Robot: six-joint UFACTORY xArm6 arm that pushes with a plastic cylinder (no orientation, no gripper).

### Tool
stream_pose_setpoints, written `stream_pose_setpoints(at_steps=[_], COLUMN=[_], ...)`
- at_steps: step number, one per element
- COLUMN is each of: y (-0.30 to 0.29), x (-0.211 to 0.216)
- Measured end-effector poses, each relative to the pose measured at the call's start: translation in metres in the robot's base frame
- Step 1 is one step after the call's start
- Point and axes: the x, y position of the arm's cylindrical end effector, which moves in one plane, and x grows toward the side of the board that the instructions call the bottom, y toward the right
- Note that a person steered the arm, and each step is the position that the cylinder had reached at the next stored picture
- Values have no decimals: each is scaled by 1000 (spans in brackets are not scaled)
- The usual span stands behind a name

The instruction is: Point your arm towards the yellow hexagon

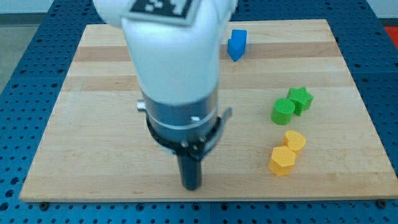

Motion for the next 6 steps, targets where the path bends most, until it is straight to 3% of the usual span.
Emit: stream_pose_setpoints(at_steps=[1,4,6], y=[23,169,184], x=[5,1,-19])
